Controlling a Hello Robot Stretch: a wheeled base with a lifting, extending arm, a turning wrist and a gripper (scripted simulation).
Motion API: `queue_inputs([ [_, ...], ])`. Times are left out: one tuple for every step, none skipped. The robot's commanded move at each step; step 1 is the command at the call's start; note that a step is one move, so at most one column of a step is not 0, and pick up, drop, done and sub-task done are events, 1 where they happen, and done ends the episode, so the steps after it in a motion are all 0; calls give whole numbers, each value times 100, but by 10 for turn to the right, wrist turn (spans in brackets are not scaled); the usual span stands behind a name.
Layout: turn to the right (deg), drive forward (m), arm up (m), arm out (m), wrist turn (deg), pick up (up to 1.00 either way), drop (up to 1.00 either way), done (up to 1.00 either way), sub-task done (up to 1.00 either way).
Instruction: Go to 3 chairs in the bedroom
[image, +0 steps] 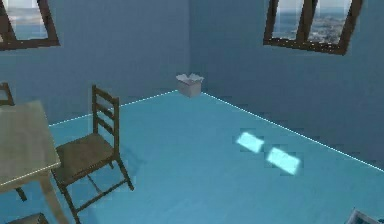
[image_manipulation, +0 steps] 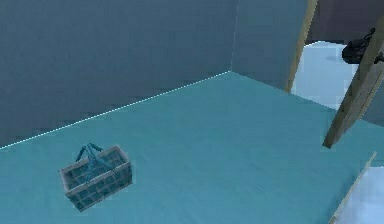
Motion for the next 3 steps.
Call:
queue_inputs([
  [0,40,0,0,0,0,0,0,0],
  [-420,0,0,0,0,0,0,0,0],
  [0,0,0,0,0,0,0,100,0],
])
